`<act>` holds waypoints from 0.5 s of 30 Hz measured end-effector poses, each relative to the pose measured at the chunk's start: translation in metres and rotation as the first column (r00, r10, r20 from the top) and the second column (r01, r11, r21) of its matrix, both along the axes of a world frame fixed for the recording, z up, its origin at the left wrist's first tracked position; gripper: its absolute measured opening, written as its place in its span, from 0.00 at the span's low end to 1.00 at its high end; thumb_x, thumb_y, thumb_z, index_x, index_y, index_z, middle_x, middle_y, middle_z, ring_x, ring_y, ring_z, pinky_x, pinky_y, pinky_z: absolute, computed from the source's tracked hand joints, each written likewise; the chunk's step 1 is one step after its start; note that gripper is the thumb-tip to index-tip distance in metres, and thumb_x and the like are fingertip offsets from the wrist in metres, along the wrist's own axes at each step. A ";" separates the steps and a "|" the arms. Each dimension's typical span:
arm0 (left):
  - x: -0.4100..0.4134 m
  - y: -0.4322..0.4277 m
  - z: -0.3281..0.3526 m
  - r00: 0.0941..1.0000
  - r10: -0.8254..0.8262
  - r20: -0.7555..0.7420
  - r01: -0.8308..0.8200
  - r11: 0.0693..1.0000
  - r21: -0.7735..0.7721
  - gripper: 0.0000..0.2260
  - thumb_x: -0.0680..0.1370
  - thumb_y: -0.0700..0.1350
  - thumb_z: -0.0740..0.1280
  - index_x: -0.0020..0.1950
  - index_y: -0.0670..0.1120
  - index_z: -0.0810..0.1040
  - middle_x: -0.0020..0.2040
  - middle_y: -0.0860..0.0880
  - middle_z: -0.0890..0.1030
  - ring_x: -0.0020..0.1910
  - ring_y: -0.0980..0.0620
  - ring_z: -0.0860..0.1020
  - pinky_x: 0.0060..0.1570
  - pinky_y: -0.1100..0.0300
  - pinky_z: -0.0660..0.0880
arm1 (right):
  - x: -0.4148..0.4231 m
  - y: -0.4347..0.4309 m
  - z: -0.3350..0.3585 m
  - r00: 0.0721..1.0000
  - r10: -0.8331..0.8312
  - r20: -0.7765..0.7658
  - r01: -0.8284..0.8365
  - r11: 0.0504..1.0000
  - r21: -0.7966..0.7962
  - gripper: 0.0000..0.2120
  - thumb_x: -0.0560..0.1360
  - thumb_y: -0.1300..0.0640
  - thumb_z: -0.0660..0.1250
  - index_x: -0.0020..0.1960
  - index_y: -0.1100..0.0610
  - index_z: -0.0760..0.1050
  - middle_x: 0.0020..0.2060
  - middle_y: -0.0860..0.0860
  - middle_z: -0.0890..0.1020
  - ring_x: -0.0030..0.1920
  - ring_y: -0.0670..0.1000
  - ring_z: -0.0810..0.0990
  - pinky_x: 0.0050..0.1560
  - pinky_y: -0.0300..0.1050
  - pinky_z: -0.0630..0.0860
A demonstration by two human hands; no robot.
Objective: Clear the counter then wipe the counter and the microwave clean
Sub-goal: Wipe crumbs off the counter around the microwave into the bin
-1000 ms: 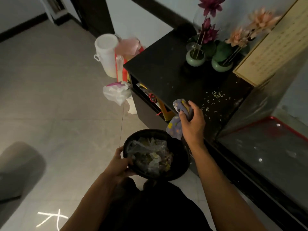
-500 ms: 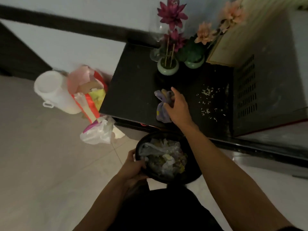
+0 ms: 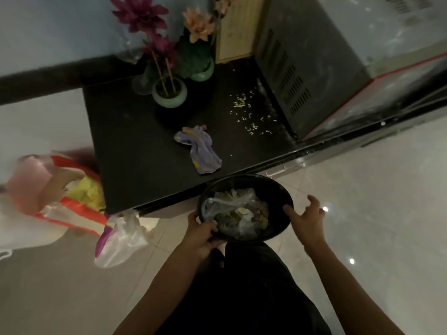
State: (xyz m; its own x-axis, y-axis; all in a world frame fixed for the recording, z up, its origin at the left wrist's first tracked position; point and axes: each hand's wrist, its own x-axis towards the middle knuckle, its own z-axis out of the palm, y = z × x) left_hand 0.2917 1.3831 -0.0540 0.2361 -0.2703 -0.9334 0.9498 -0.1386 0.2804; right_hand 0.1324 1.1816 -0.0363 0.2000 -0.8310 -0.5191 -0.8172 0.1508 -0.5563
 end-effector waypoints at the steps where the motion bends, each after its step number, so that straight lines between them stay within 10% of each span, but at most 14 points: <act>1: -0.001 -0.005 0.000 1.000 -0.007 -0.004 0.007 1.000 0.009 0.34 0.77 0.24 0.58 0.75 0.55 0.61 0.69 0.38 0.68 0.54 0.35 0.76 0.45 0.36 0.82 | -0.008 0.006 -0.006 0.998 -0.065 -0.025 0.068 0.992 0.103 0.40 0.74 0.50 0.74 0.78 0.54 0.56 0.73 0.60 0.61 0.67 0.63 0.71 0.62 0.61 0.76; 4: -0.005 -0.022 -0.003 1.000 0.013 -0.025 -0.013 1.000 0.015 0.33 0.76 0.24 0.58 0.72 0.55 0.62 0.71 0.38 0.67 0.53 0.37 0.75 0.38 0.41 0.81 | -0.015 0.021 -0.015 0.937 -0.345 0.058 0.298 0.873 0.385 0.38 0.74 0.53 0.74 0.77 0.46 0.56 0.68 0.59 0.68 0.61 0.62 0.74 0.43 0.59 0.84; 7: -0.012 -0.040 0.000 0.999 0.015 -0.040 -0.014 1.000 0.018 0.30 0.76 0.23 0.58 0.67 0.54 0.62 0.71 0.38 0.66 0.58 0.35 0.73 0.43 0.39 0.79 | -0.009 0.028 -0.013 0.830 -0.531 0.171 0.369 0.752 0.546 0.28 0.77 0.58 0.71 0.70 0.45 0.61 0.59 0.57 0.74 0.56 0.63 0.79 0.44 0.64 0.83; 15: -0.019 -0.080 0.000 0.997 -0.038 -0.066 0.036 0.999 -0.027 0.32 0.74 0.22 0.57 0.70 0.52 0.67 0.70 0.40 0.67 0.64 0.31 0.70 0.52 0.31 0.79 | -0.010 0.002 -0.009 0.747 -0.600 0.285 0.417 0.758 0.502 0.23 0.76 0.69 0.65 0.66 0.51 0.65 0.56 0.57 0.77 0.49 0.64 0.82 0.37 0.59 0.83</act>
State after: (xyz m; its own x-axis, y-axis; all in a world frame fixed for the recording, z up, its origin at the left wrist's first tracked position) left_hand 0.2728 1.3031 -0.0535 0.1632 -0.3016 -0.9393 0.9609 -0.1674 0.2207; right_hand 0.1224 1.1832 -0.0452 0.0720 -0.6167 -0.7839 -0.2600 0.7472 -0.6117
